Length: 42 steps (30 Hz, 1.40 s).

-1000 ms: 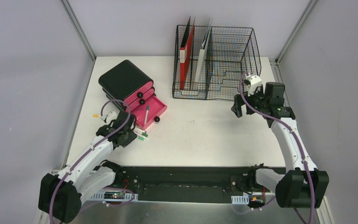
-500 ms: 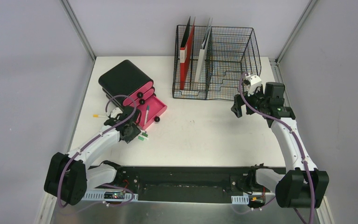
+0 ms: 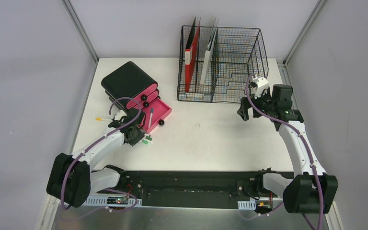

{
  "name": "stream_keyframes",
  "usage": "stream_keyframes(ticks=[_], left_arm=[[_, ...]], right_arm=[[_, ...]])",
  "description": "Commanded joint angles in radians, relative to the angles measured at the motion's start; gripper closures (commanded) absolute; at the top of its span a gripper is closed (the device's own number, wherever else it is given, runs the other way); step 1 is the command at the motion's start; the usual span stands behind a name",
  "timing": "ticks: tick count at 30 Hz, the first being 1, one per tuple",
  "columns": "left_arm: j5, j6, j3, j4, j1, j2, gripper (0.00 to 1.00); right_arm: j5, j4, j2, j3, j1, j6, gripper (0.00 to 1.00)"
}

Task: Organize the desk
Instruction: Pick up the stationery from the center of the board.

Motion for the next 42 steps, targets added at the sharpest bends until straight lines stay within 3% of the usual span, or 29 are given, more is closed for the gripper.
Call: stream_keyframes(ticks=[1, 16, 20, 24, 27, 35, 42], left_arm=[[0.007, -0.009, 0.015, 0.028, 0.011, 0.017, 0.73], [0.066, -0.029, 0.007, 0.033, 0.011, 0.112, 0.73], [0.085, -0.049, -0.004, 0.028, 0.011, 0.137, 0.90], [0.096, -0.060, -0.029, 0.028, 0.011, 0.116, 0.97], [0.118, -0.058, -0.058, 0.029, 0.011, 0.041, 1.00], [0.228, -0.016, -0.165, 0.027, 0.009, -0.382, 1.00], [0.462, 0.115, -0.221, 0.110, 0.008, -0.684, 1.00]], right_arm=[[-0.027, 0.008, -0.020, 0.007, -0.007, -0.009, 0.01], [-0.045, 0.001, -0.026, 0.009, -0.007, -0.014, 0.00], [-0.073, -0.005, -0.029, 0.009, -0.007, -0.013, 0.01], [-0.141, -0.020, -0.037, 0.009, -0.007, -0.021, 0.00], [-0.241, -0.043, -0.043, 0.010, -0.007, -0.026, 0.01], [-0.532, -0.035, -0.018, 0.005, 0.064, 0.075, 0.01], [-0.698, 0.099, 0.032, -0.035, 0.127, 0.251, 0.01]])
